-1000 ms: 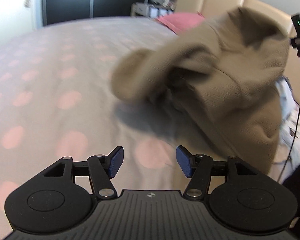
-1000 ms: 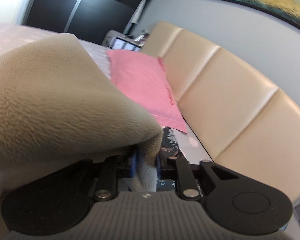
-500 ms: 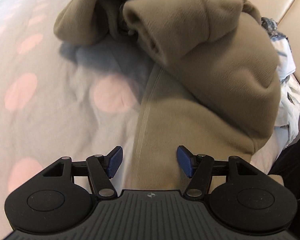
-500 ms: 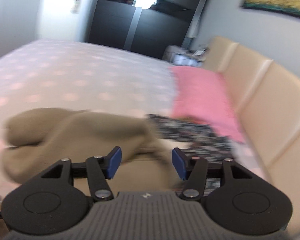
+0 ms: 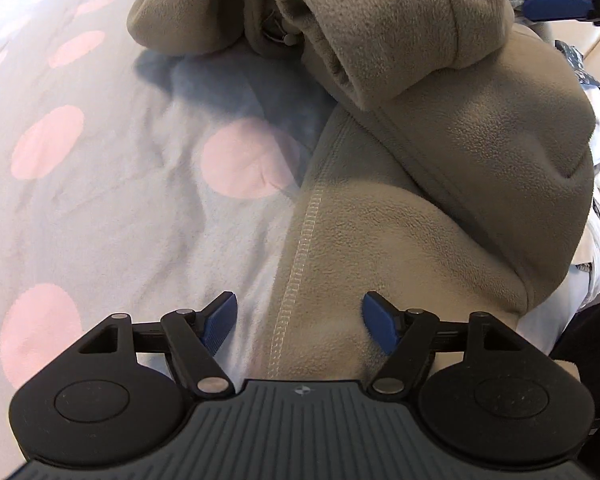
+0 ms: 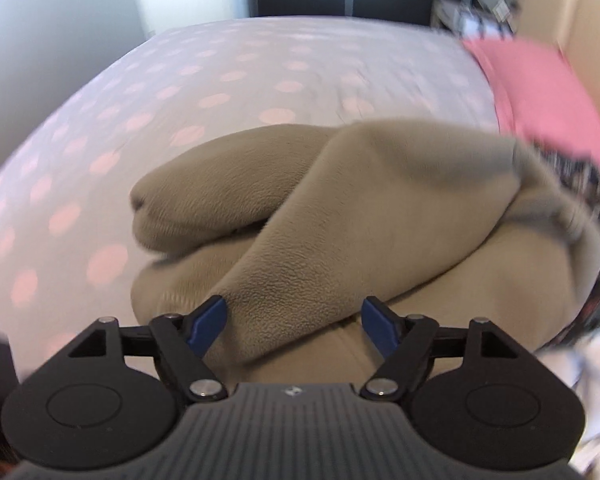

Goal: Fold clothes

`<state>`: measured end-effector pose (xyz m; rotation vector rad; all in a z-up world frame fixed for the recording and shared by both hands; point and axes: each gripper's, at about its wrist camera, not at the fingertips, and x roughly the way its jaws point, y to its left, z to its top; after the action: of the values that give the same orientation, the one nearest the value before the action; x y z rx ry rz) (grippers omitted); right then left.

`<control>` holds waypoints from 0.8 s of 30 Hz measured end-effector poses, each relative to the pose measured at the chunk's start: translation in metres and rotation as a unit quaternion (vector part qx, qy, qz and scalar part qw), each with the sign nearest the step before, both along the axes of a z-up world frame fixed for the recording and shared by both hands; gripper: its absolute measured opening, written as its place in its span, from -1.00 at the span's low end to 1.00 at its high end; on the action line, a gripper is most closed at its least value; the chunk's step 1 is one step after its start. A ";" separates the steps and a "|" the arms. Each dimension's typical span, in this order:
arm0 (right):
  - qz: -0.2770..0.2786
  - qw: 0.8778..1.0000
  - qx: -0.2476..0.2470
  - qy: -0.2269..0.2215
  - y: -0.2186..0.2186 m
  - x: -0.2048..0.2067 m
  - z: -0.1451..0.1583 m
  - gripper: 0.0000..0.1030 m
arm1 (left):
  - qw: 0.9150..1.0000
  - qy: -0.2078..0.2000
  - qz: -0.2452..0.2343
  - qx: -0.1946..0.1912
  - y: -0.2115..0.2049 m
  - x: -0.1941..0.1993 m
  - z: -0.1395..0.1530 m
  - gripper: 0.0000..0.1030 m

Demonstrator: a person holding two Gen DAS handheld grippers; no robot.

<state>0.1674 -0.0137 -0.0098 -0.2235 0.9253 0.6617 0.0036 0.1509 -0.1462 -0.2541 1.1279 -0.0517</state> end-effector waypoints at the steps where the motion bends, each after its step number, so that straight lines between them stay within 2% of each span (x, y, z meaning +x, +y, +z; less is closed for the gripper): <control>1: -0.013 1.000 0.009 0.016 0.001 0.005 -0.003 0.50 | 1.000 0.000 0.001 0.002 -0.002 0.000 0.000 0.23; 4: -0.024 0.998 0.022 0.047 0.002 0.011 -0.016 0.48 | 1.000 -0.007 -0.001 0.007 -0.009 -0.001 0.001 -0.13; 5: -0.022 0.998 0.026 0.048 0.000 0.010 -0.019 0.27 | 1.000 -0.010 -0.005 0.010 -0.011 -0.002 0.002 -0.19; 6: -0.023 0.998 0.027 0.046 -0.002 0.010 -0.021 0.08 | 1.000 -0.012 -0.007 0.013 -0.011 -0.002 0.003 -0.37; 7: -0.029 0.998 0.025 0.041 -0.002 0.011 -0.022 -0.23 | 1.000 -0.014 -0.008 0.015 -0.012 -0.003 0.004 -0.58; 8: -0.032 0.998 0.028 0.036 -0.005 0.011 -0.022 -0.45 | 1.000 -0.017 -0.004 0.012 -0.010 -0.004 0.005 -0.67; 9: -0.035 0.998 0.036 0.032 -0.007 0.011 -0.021 -0.53 | 1.000 -0.019 0.002 0.008 -0.008 -0.005 0.007 -0.81; 11: -0.045 0.998 0.047 0.022 -0.013 0.009 -0.017 -0.77 | 1.000 -0.022 0.017 -0.002 -0.001 -0.006 0.009 -0.88; 14: -0.055 0.997 0.055 -0.018 -0.018 -0.001 -0.008 -0.83 | 0.999 -0.046 0.028 0.007 0.005 -0.013 0.022 -0.91; 19: -0.054 0.988 0.033 -0.143 -0.018 -0.030 0.022 -0.87 | 0.994 -0.094 0.047 0.029 0.022 -0.023 0.058 -0.91; 24: -0.064 0.974 0.034 -0.215 -0.030 -0.042 0.068 -0.88 | 0.984 -0.137 0.109 0.037 0.059 -0.034 0.107 -0.92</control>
<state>0.1252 -0.0433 0.0577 -0.2322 0.4951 0.4965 -0.0308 0.2102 -0.0388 -0.2928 0.8213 0.1462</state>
